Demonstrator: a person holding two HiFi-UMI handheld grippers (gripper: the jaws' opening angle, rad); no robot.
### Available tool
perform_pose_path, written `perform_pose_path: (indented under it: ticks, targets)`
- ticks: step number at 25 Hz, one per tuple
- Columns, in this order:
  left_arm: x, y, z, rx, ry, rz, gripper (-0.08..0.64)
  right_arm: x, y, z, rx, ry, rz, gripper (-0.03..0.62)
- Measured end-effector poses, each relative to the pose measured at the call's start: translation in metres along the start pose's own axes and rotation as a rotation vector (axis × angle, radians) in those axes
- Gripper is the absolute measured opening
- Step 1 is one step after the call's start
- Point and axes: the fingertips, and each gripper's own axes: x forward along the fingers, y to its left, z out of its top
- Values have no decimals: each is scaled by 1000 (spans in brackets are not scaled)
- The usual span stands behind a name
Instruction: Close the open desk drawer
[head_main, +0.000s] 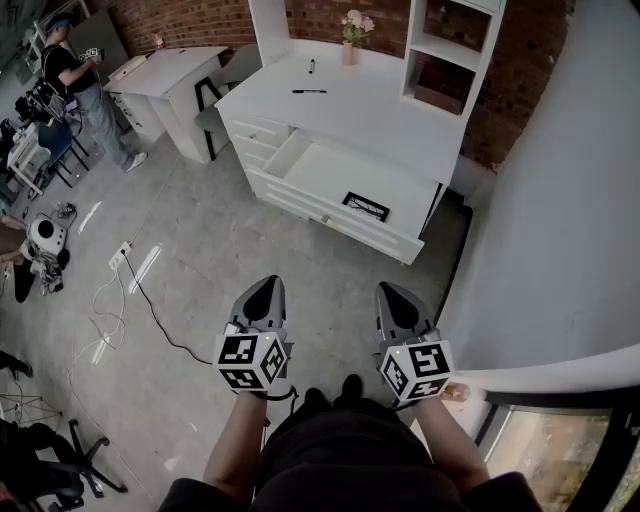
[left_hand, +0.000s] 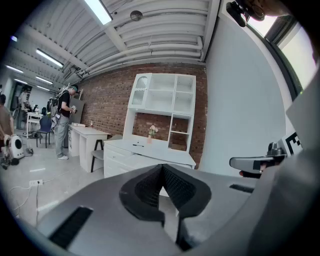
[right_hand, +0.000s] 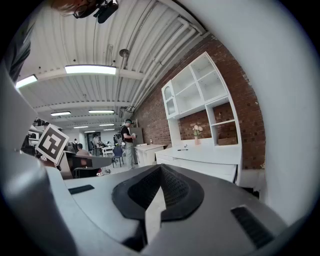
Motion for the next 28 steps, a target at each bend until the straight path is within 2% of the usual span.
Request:
perform_pose_path:
  ticks: [9, 21, 28]
  targets:
    - [16, -3, -1, -13, 2, 2, 9, 8, -18, 0, 25, -6, -20, 5]
    - [21, -1, -15, -7, 28, 58, 9, 1, -38, -8, 52, 4, -42, 5]
    - [24, -2, -20, -16, 38, 55, 9, -1, -45, -12, 60, 16, -51, 5]
